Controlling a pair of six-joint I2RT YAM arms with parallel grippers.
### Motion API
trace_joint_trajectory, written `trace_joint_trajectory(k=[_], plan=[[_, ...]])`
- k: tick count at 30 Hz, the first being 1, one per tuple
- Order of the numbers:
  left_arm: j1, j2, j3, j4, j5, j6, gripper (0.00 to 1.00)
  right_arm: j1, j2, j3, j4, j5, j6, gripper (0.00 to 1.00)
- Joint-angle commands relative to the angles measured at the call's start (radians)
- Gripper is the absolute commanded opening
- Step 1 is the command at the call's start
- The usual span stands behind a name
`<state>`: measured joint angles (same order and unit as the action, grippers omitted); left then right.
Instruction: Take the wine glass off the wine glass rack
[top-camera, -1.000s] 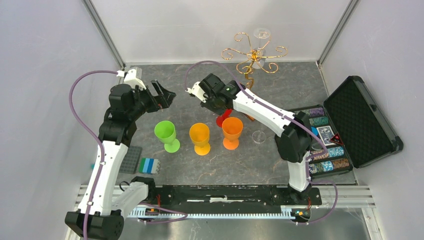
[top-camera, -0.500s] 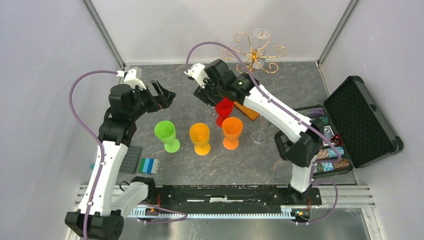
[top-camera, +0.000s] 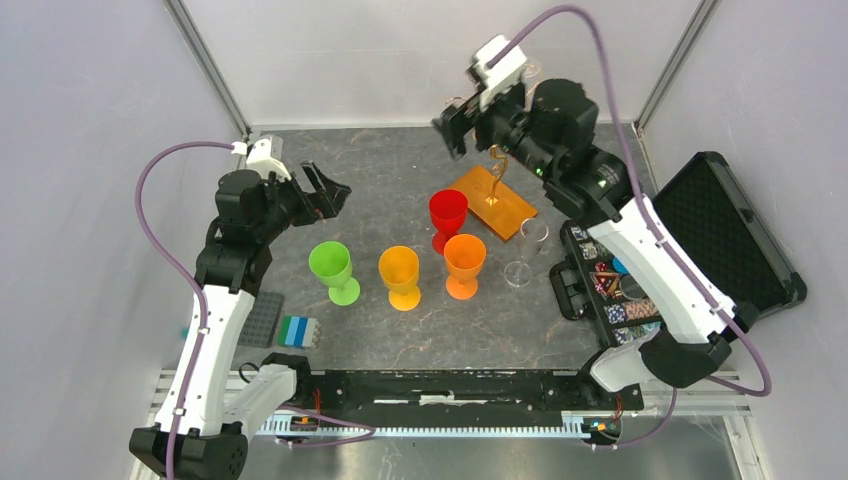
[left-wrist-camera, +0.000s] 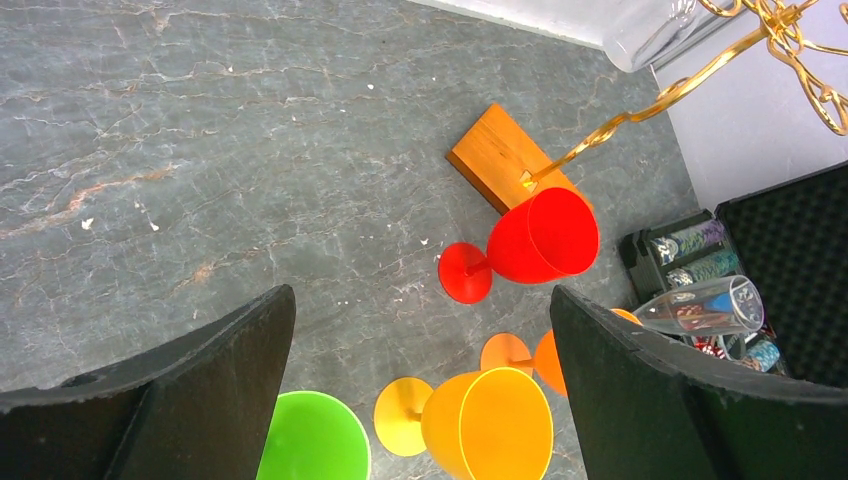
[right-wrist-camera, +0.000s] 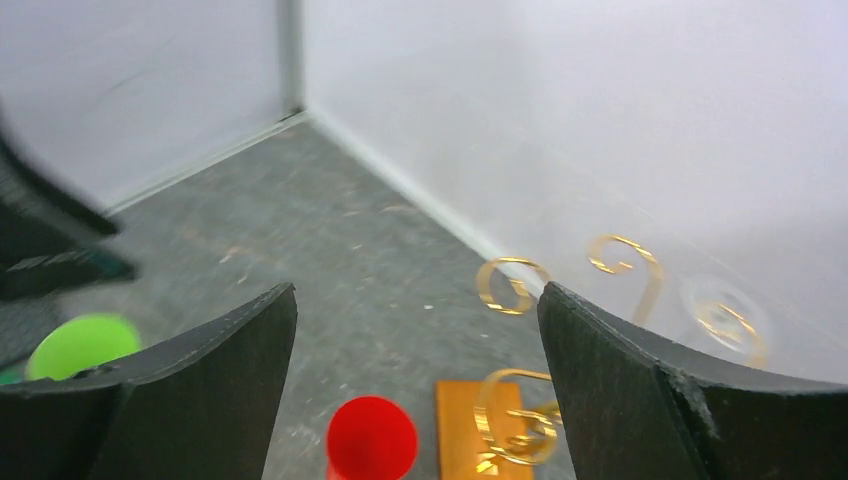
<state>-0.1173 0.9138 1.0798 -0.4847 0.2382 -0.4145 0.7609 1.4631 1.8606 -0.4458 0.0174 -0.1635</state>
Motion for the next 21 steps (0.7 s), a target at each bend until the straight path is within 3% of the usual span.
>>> trace_joint_trajectory(k=[1,5,11,16,21], plan=[[0.007,-0.021,0.035,0.001,0.007,0.051,1.0,-0.131,0.006,-0.012,0.093,0.204,0.134,0.94],[0.007,-0.021,0.036,0.001,0.01,0.052,1.0,-0.32,0.024,-0.008,0.092,0.198,0.32,0.92],[0.007,-0.022,0.036,0.001,0.006,0.059,1.0,-0.601,0.118,-0.012,0.125,-0.121,0.62,0.86],[0.007,-0.021,0.031,0.001,0.003,0.06,1.0,-0.701,0.184,-0.056,0.263,-0.273,0.841,0.74],[0.007,-0.023,0.027,0.001,-0.002,0.064,1.0,-0.718,0.236,-0.047,0.361,-0.308,0.948,0.66]])
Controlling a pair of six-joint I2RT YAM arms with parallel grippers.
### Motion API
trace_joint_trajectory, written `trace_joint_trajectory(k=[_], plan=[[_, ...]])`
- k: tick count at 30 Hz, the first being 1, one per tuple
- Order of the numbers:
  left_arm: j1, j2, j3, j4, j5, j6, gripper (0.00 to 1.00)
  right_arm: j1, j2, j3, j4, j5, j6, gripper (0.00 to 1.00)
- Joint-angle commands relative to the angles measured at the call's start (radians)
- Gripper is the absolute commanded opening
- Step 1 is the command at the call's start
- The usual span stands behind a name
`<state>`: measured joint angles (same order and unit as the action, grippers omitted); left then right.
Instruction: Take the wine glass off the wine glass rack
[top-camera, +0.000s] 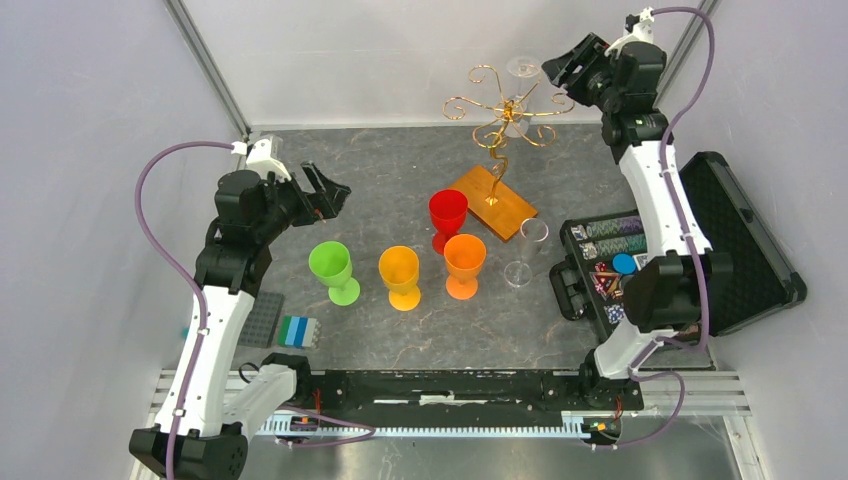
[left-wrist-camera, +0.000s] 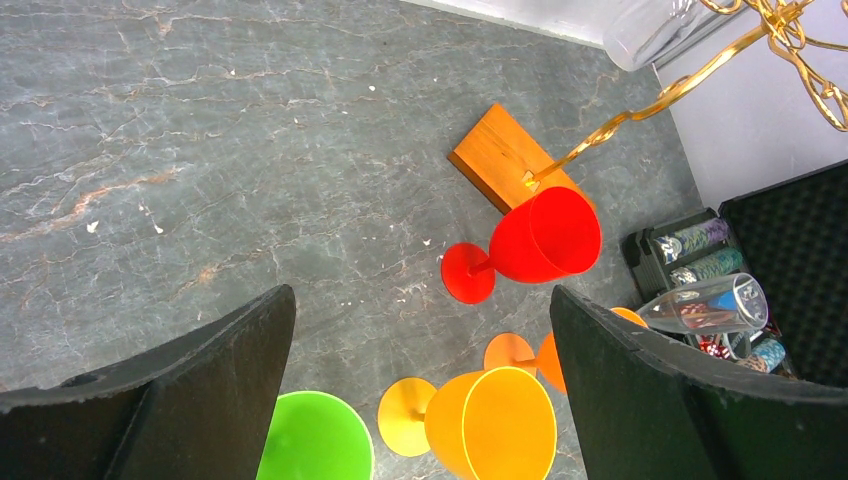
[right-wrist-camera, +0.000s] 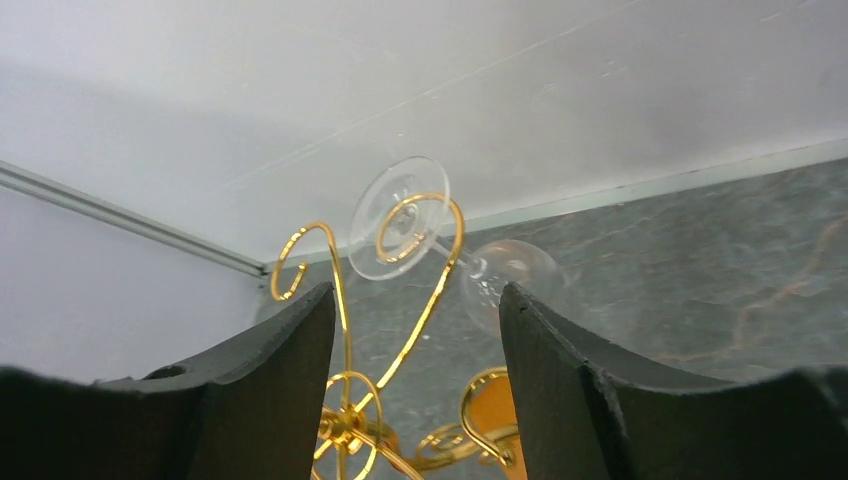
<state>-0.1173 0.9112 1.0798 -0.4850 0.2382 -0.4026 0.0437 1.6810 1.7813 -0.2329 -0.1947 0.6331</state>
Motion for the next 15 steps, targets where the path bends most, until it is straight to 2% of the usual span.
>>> trace_joint_trajectory(k=[1,7,15], plan=[[0.007,-0.021,0.026,0.002,-0.005,0.051,1.0,-0.002,0.032,0.049,0.148,-0.104,0.164,0.64],[0.007,-0.008,0.021,0.023,0.02,0.02,1.0,0.012,0.132,0.186,0.05,-0.088,0.18,0.6],[0.006,-0.003,0.024,0.023,0.033,0.007,1.0,0.025,0.134,0.174,0.039,-0.012,0.162,0.56]])
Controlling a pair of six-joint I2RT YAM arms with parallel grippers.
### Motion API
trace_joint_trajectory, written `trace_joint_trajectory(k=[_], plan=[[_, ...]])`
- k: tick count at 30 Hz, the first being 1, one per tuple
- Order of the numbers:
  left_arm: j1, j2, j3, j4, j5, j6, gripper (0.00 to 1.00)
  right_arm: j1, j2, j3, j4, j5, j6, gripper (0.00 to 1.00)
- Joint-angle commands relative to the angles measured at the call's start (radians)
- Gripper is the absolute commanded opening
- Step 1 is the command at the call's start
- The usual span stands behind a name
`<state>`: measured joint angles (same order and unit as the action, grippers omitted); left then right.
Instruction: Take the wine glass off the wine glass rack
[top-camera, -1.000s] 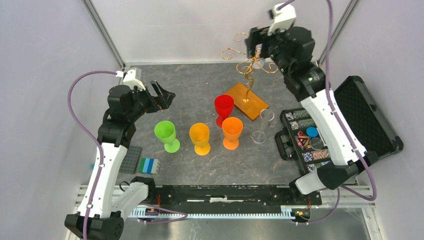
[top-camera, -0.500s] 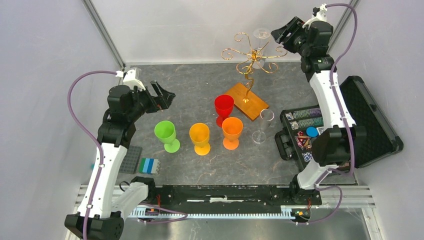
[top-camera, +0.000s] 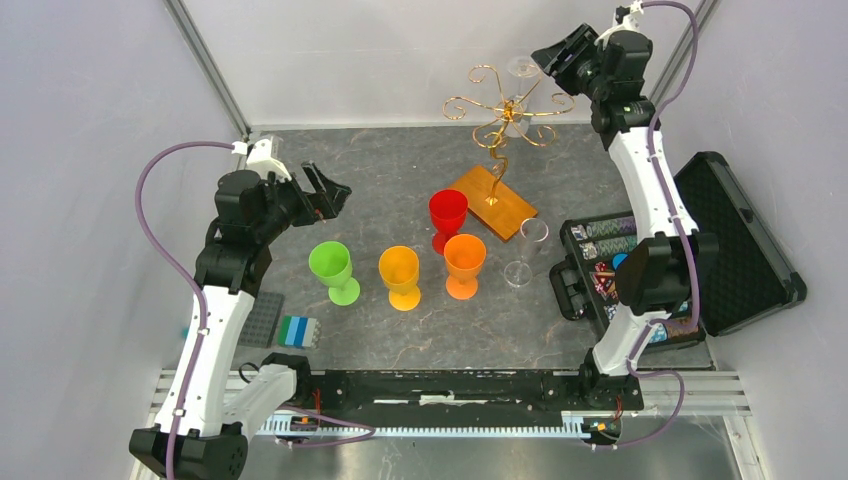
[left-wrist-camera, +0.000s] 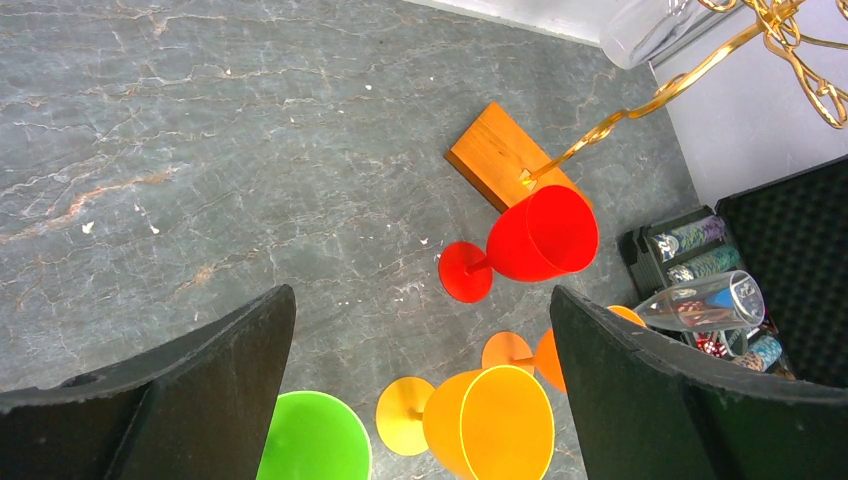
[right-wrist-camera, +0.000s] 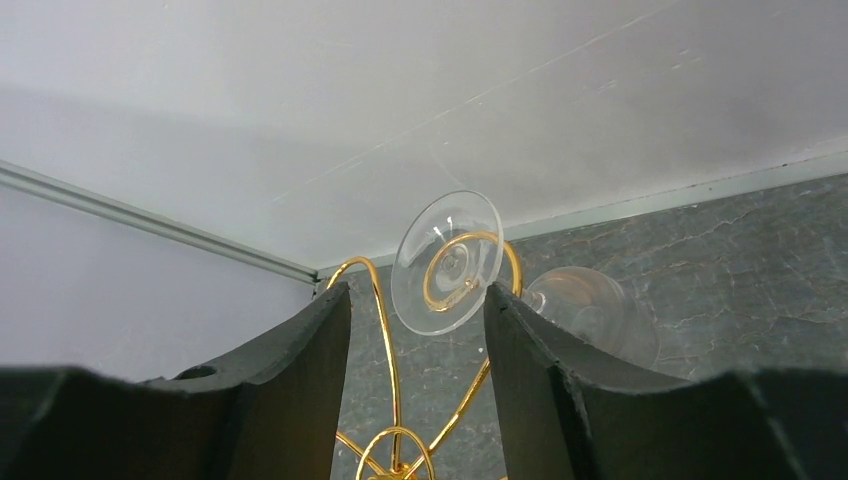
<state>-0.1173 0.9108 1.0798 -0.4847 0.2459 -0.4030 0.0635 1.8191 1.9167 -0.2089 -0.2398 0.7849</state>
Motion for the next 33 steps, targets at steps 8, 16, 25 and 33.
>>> trace_joint_trajectory(k=[8,16,25,33], plan=[[0.007,-0.007,0.021,0.028,0.029,0.005,1.0,0.012,0.006,0.02,0.023,0.039,0.05,0.49],[0.007,-0.006,0.019,0.028,0.023,0.01,1.0,0.028,0.018,0.013,0.022,0.074,0.031,0.48],[0.007,-0.006,0.012,0.028,0.018,0.016,1.0,0.07,0.02,0.019,0.022,0.177,-0.099,0.46],[0.007,-0.012,0.007,0.028,0.01,0.02,1.0,0.101,0.012,0.007,0.058,0.32,-0.21,0.47]])
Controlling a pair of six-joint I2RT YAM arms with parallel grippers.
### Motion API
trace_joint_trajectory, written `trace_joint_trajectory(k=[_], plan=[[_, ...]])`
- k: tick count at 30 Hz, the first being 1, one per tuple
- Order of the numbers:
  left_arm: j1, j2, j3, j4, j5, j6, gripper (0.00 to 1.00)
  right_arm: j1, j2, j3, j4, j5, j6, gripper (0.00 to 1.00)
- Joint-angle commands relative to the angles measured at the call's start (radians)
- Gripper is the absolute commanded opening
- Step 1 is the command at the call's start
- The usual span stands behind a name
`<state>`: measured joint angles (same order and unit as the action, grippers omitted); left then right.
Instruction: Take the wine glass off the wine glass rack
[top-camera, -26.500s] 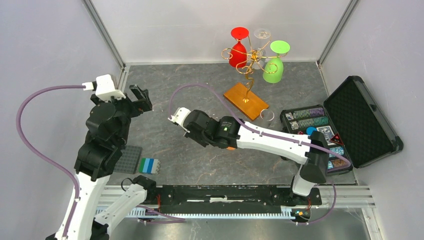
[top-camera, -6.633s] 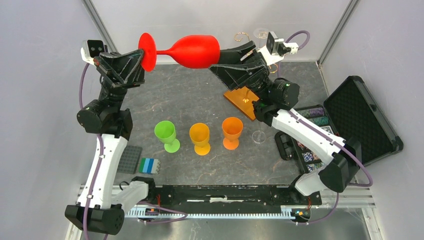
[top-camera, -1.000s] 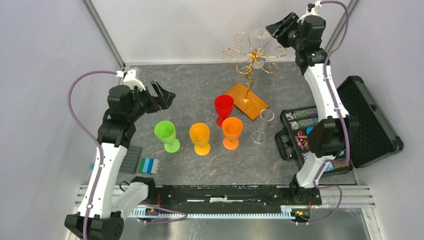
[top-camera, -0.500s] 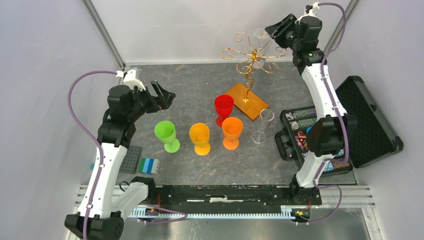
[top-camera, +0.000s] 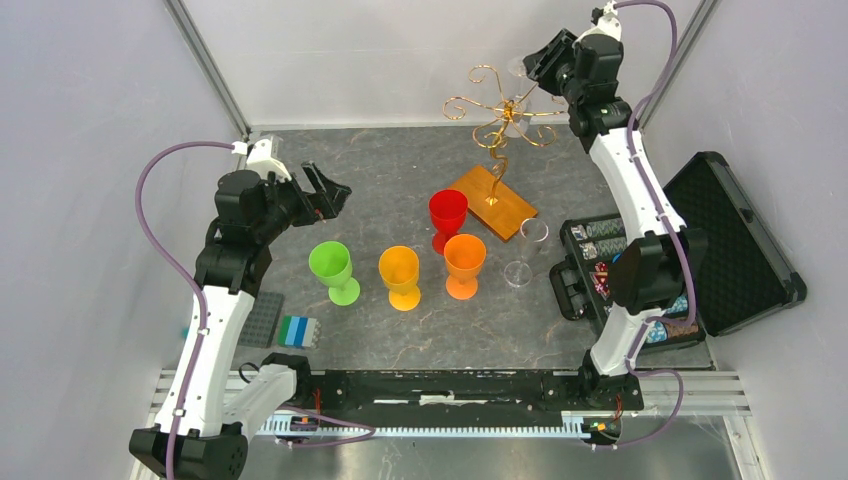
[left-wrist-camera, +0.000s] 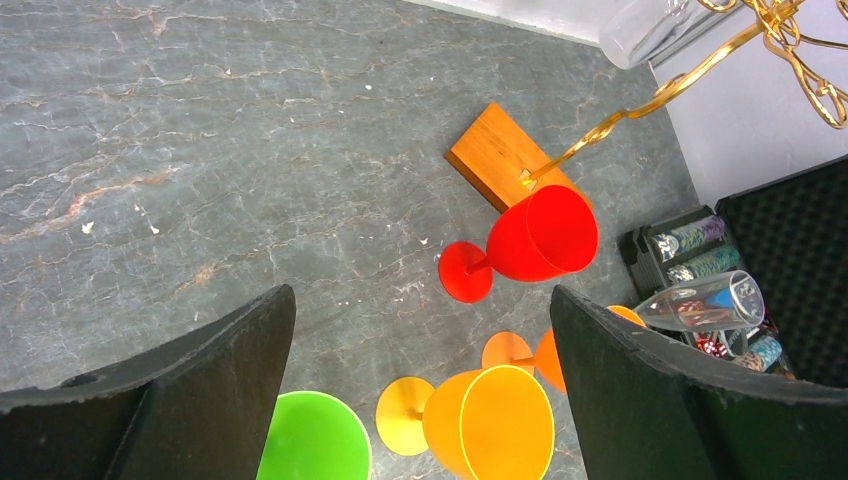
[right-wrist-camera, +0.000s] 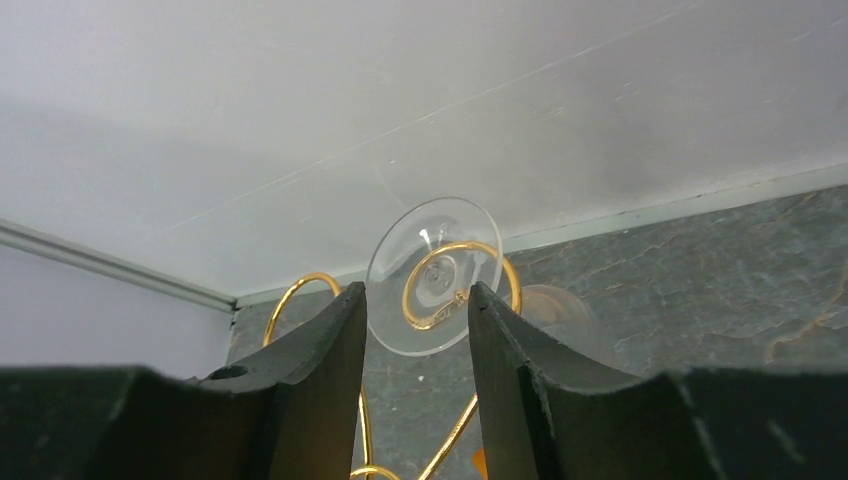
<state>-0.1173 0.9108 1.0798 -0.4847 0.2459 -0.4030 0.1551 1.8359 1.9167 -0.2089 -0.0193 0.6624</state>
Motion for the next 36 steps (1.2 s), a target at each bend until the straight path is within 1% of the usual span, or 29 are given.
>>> trace_joint_trajectory(k=[1,4,8,13,17,21,28,29,34,36], plan=[[0.007,-0.013,0.006,0.026,0.009,0.02,1.0,0.011,-0.009,0.003,0.071,0.112,-0.099,0.47],[0.007,-0.013,0.005,0.027,0.008,0.021,1.0,0.012,-0.012,0.008,0.09,0.143,-0.137,0.47],[0.007,-0.011,0.002,0.028,0.006,0.02,1.0,0.011,-0.002,0.016,0.089,0.144,-0.152,0.48],[0.007,-0.009,0.0,0.028,0.007,0.021,1.0,0.012,0.025,0.01,0.101,0.102,-0.145,0.5],[0.007,-0.015,0.0,0.022,0.003,0.025,1.0,0.011,0.05,0.014,0.122,0.051,-0.122,0.5],[0.007,-0.02,-0.003,0.018,0.0,0.029,1.0,0.01,0.065,0.019,0.124,0.034,-0.105,0.5],[0.007,-0.02,-0.003,0.017,-0.004,0.032,1.0,0.011,0.036,-0.029,0.185,0.022,-0.076,0.47],[0.006,-0.018,-0.004,0.017,-0.005,0.032,1.0,0.008,0.035,-0.027,0.184,-0.009,-0.069,0.46],[0.006,-0.018,-0.003,0.017,-0.005,0.032,1.0,-0.002,0.02,-0.042,0.201,-0.067,0.007,0.44],[0.006,-0.018,-0.003,0.017,-0.006,0.032,1.0,-0.004,0.005,-0.065,0.24,-0.08,0.034,0.43]])
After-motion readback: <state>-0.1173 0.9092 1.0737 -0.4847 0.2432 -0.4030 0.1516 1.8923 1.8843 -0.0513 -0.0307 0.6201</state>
